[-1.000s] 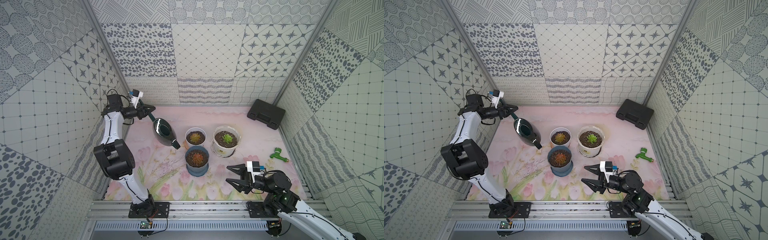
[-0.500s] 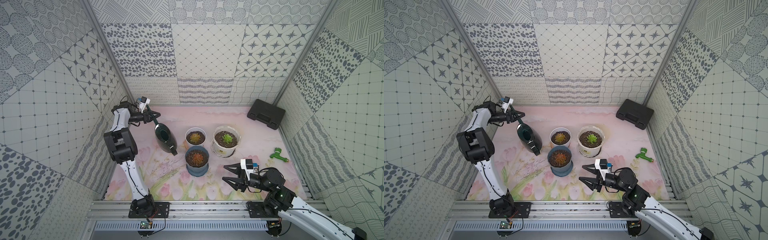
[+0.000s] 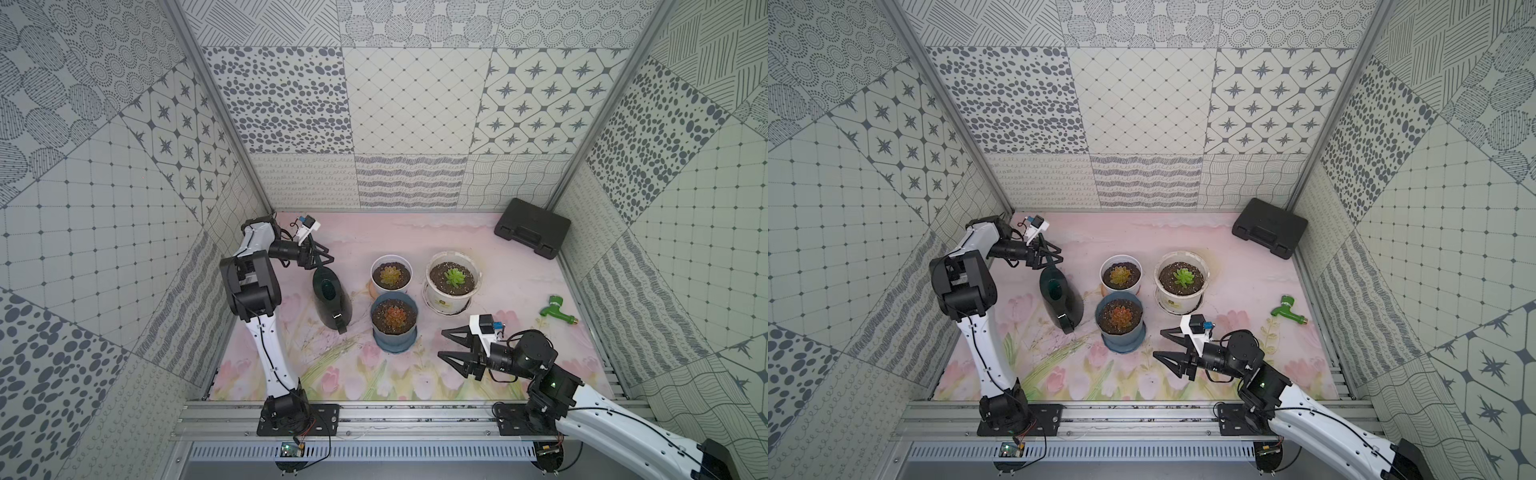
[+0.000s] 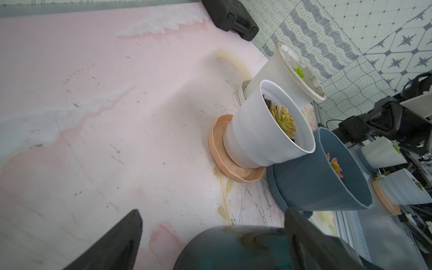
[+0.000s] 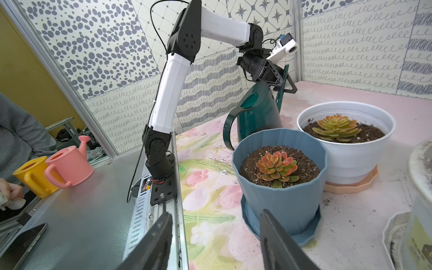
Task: Water the succulent around the soil edge
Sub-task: Adjust the watering can at the center of the board.
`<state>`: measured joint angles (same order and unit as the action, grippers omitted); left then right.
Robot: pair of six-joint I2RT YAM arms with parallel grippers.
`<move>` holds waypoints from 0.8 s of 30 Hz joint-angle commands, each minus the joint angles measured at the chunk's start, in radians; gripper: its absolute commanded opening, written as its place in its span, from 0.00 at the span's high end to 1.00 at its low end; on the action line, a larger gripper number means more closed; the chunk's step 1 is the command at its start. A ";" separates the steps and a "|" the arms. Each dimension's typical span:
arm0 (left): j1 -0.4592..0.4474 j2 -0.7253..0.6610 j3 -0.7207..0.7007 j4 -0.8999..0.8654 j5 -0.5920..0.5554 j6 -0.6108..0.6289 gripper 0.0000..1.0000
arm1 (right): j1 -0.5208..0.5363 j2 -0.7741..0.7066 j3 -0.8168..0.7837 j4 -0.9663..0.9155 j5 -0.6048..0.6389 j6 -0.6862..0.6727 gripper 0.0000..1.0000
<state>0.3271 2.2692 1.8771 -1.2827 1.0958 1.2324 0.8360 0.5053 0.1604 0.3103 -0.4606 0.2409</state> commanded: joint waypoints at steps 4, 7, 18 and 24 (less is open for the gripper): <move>-0.001 -0.241 -0.290 0.525 -0.178 -0.282 0.02 | 0.003 -0.044 -0.001 0.022 0.032 -0.017 0.38; 0.014 -0.333 -0.363 0.632 -0.240 -0.353 0.02 | 0.004 -0.074 -0.005 -0.002 0.050 -0.018 0.38; 0.158 -0.562 -0.541 0.929 -0.207 -0.757 0.02 | 0.004 -0.081 0.006 -0.041 0.098 -0.033 0.37; 0.174 -0.653 -0.664 1.168 -0.401 -1.032 0.02 | 0.004 -0.079 0.068 -0.155 0.308 -0.043 0.02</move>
<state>0.4820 1.6871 1.2930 -0.4339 0.8486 0.5514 0.8364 0.4328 0.1734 0.2035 -0.2886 0.2104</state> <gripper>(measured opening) 0.983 0.960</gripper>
